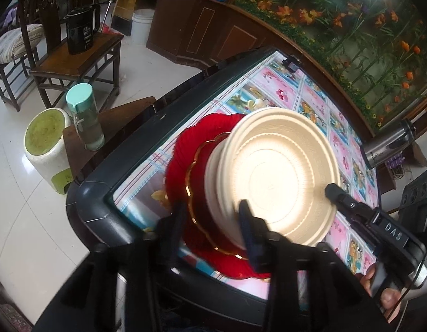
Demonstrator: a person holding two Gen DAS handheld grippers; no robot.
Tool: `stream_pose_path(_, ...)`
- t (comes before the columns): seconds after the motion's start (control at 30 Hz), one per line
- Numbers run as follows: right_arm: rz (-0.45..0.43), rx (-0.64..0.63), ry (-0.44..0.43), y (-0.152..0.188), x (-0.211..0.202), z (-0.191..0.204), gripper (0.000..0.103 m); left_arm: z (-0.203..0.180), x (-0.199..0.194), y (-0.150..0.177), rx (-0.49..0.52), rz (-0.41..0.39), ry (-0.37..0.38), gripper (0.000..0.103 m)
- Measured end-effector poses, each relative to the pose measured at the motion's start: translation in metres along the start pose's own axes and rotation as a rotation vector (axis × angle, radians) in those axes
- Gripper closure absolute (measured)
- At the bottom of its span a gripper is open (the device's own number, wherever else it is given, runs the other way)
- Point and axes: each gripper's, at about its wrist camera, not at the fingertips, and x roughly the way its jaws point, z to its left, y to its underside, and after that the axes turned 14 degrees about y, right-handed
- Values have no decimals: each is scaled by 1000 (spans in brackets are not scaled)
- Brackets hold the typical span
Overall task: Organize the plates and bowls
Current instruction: 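Open the left tool and pull it back from the beige bowl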
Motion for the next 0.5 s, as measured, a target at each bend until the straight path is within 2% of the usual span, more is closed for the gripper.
stream_pose_path(0.1, 2, -10, -13, -1, -3, 1, 88, 2, -6, 3, 5, -2, -8, 53)
stream_pose_path(0.23, -27, -11, -26, -2, -14, -2, 64, -4, -20, 4, 39, -50, -32, 52)
stream_pose_path(0.33, -53, 9, -66, -5, -22, -9, 63, -17, -36, 4, 81, -121, -47, 51)
stream_pose_path(0.4, -87, 18, -83, -6, -31, -15, 63, -28, -42, 5, 124, -157, -59, 45)
stream_pose_path(0.5, -154, 11, -37, -7, -47, -25, 63, -58, -48, 11, 231, -218, -61, 35)
